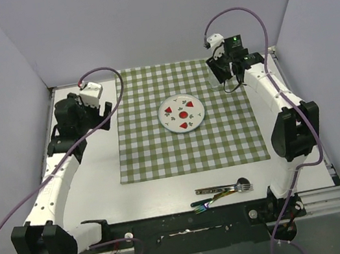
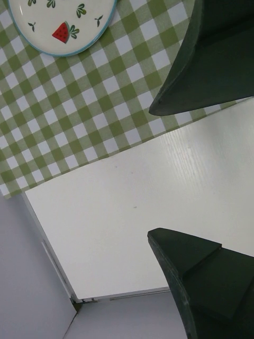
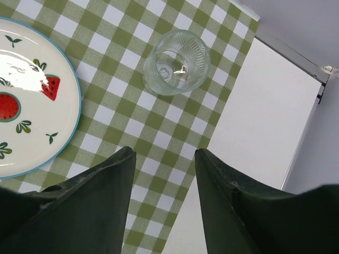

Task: Set the dinner table for one person
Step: Adjust the utensils at the center of the board.

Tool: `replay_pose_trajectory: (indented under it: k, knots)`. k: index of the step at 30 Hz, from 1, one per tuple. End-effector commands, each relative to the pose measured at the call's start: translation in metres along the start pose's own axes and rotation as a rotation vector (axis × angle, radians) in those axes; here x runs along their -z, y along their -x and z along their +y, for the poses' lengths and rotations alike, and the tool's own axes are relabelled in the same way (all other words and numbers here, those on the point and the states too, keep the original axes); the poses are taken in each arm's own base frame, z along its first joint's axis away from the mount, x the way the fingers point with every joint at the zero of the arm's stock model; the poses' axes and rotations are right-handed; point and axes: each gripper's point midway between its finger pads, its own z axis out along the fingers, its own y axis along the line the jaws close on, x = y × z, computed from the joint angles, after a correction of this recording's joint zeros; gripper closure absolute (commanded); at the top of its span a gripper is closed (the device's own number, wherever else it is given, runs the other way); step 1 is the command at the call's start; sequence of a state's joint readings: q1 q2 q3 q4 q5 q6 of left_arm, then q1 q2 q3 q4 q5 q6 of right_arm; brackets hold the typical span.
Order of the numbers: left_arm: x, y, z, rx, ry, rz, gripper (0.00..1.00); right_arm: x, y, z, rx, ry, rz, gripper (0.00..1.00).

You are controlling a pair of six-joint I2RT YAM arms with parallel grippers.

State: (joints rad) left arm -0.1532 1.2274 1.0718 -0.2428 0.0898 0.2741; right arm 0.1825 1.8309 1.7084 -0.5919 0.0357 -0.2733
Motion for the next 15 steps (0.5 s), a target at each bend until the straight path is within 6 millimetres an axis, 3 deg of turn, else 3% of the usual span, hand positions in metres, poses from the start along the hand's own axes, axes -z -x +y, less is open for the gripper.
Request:
replay_pose_trajectory:
  k: [1, 7, 15]
  knots:
    - [0.015, -0.004, 0.013, 0.004, 0.039, -0.02, 0.12, 0.001, 0.024, -0.01, -0.026, -0.002, -0.09, 0.5]
    - [0.017, -0.018, 0.014, 0.044, 0.032, -0.005, 0.12, -0.014, 0.028, -0.005, -0.016, 0.041, -0.093, 0.51]
    - [0.014, -0.016, -0.001, 0.136, -0.057, -0.022, 0.12, -0.03, 0.026, 0.004, -0.057, 0.098, -0.08, 0.53]
